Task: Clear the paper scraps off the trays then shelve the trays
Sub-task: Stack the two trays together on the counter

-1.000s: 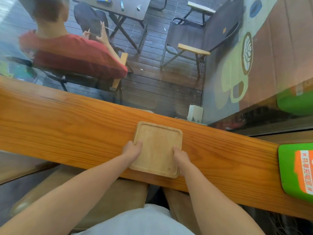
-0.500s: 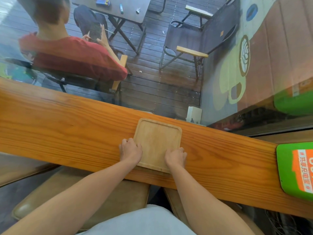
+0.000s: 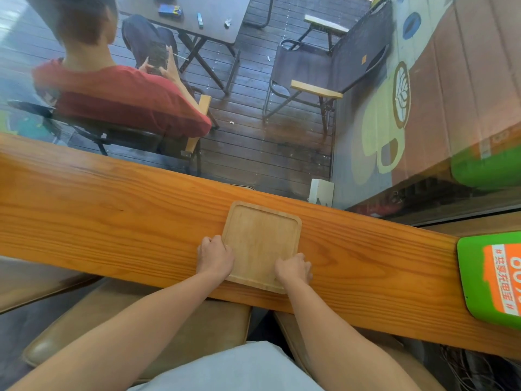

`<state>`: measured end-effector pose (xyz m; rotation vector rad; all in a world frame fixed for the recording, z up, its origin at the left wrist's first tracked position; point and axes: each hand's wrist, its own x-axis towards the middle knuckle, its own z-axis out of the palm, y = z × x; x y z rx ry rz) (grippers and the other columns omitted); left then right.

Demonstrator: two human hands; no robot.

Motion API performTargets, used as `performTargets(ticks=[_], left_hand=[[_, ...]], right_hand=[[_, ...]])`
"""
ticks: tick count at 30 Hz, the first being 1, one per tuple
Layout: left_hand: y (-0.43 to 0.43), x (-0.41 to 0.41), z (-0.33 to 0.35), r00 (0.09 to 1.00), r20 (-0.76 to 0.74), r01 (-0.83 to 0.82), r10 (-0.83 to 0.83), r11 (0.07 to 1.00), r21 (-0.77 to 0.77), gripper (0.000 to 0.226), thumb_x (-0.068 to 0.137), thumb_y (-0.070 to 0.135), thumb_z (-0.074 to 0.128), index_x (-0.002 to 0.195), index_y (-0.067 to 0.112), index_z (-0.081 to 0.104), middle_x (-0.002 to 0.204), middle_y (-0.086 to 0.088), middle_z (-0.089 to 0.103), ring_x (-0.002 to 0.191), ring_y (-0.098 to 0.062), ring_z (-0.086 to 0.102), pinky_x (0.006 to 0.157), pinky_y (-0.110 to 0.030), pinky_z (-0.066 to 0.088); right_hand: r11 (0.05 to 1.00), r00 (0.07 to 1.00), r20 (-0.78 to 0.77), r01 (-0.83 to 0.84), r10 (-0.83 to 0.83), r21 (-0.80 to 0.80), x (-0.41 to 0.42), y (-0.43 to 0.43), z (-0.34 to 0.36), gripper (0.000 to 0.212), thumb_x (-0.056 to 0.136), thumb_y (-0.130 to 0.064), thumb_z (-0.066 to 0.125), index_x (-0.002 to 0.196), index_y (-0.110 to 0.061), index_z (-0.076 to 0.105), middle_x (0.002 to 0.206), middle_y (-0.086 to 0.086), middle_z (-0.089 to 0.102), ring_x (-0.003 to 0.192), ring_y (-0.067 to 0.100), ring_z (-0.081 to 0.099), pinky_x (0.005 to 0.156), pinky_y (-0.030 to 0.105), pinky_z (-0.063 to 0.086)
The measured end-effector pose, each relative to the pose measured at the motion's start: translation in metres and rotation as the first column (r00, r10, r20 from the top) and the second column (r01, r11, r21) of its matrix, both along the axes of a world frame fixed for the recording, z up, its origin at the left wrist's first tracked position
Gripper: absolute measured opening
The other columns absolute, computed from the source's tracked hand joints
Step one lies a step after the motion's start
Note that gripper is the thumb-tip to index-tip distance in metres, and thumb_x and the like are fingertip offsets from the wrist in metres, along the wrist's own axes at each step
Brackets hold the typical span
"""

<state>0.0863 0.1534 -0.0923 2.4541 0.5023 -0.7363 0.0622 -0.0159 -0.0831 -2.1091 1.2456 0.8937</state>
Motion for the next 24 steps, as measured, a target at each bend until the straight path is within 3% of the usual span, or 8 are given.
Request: performTargets(ticks=[4, 7, 8, 10, 13, 17, 20, 24], left_hand=[[0.002, 0.008, 0.000, 0.994, -0.105, -0.045, 0.038, 0.997, -0.056, 0.030, 0.096, 0.028, 0.047, 0.105, 0.004, 0.062, 0.107, -0.012, 0.057, 0.096, -0.029, 0.057, 0.074, -0.037, 0.049], [0.011, 0.020, 0.001, 0.963, -0.220, -0.187, 0.156, 0.974, -0.127, 0.038, 0.095, 0.036, 0.050, 0.088, 0.001, 0.065, 0.088, -0.018, 0.062, 0.075, -0.028, 0.060, 0.059, -0.031, 0.037], [0.015, 0.024, 0.000, 0.944, -0.258, -0.249, 0.204, 0.956, -0.156, 0.046, 0.095, 0.041, 0.052, 0.099, -0.002, 0.067, 0.095, -0.022, 0.065, 0.082, -0.030, 0.062, 0.061, -0.032, 0.040], [0.022, 0.031, -0.001, 0.907, -0.329, -0.338, 0.265, 0.921, -0.191, 0.062, 0.092, 0.053, 0.053, 0.123, 0.000, 0.061, 0.116, -0.018, 0.065, 0.101, -0.034, 0.062, 0.079, -0.038, 0.052], [0.032, 0.038, 0.000, 0.848, -0.419, -0.463, 0.324, 0.839, -0.287, 0.078, 0.088, 0.063, 0.054, 0.140, 0.005, 0.049, 0.131, -0.011, 0.061, 0.116, -0.033, 0.058, 0.096, -0.045, 0.050], [0.033, 0.032, 0.002, 0.839, -0.518, -0.370, 0.166, 0.873, -0.319, 0.086, 0.090, 0.067, 0.047, 0.150, 0.006, 0.035, 0.148, -0.012, 0.048, 0.133, -0.034, 0.048, 0.110, -0.051, 0.041], [0.029, 0.024, 0.001, 0.838, -0.522, -0.413, 0.157, 0.808, -0.420, 0.081, 0.095, 0.058, 0.047, 0.155, 0.010, 0.020, 0.151, -0.013, 0.042, 0.131, -0.034, 0.048, 0.108, -0.052, 0.043], [0.035, 0.023, 0.005, 0.825, -0.540, -0.475, 0.165, 0.721, -0.505, 0.067, 0.097, 0.048, 0.052, 0.150, 0.011, 0.032, 0.134, -0.011, 0.058, 0.115, -0.031, 0.061, 0.099, -0.053, 0.051]], right_hand=[[0.985, 0.991, 0.010, 0.133, -0.135, 0.106, 0.000, 0.001, 0.003, 0.070, 0.089, -0.038, 0.053, 0.147, -0.006, 0.031, 0.147, 0.016, 0.035, 0.129, 0.038, 0.042, 0.105, 0.046, 0.041], [0.932, 0.951, -0.001, 0.304, -0.310, 0.196, 0.007, -0.001, 0.009, 0.072, 0.087, -0.046, 0.054, 0.144, -0.005, 0.040, 0.143, 0.018, 0.044, 0.123, 0.036, 0.048, 0.104, 0.046, 0.043], [0.907, 0.934, -0.017, 0.352, -0.358, 0.232, 0.009, -0.003, 0.011, 0.074, 0.087, -0.049, 0.054, 0.144, -0.005, 0.040, 0.144, 0.018, 0.045, 0.124, 0.036, 0.048, 0.103, 0.045, 0.043], [0.844, 0.898, -0.049, 0.429, -0.437, 0.323, 0.009, -0.009, 0.013, 0.079, 0.087, -0.053, 0.056, 0.147, -0.006, 0.037, 0.147, 0.015, 0.045, 0.128, 0.036, 0.046, 0.100, 0.044, 0.041], [0.770, 0.862, -0.081, 0.487, -0.501, 0.412, 0.000, -0.014, 0.013, 0.083, 0.089, -0.057, 0.056, 0.152, -0.010, 0.030, 0.153, 0.011, 0.041, 0.135, 0.035, 0.042, 0.105, 0.045, 0.038], [0.722, 0.835, -0.146, 0.535, -0.530, 0.438, -0.014, -0.015, 0.012, 0.081, 0.094, -0.060, 0.045, 0.155, -0.013, 0.020, 0.159, 0.011, 0.031, 0.143, 0.036, 0.032, 0.114, 0.050, 0.028], [0.696, 0.821, -0.137, 0.547, -0.554, 0.464, -0.021, -0.015, 0.009, 0.081, 0.094, -0.060, 0.046, 0.154, -0.011, 0.024, 0.155, 0.012, 0.038, 0.139, 0.038, 0.038, 0.114, 0.053, 0.033], [0.613, 0.782, -0.103, 0.556, -0.615, 0.561, -0.024, -0.022, 0.013, 0.071, 0.095, -0.048, 0.054, 0.153, -0.014, 0.030, 0.147, 0.010, 0.050, 0.126, 0.035, 0.053, 0.105, 0.053, 0.045]])
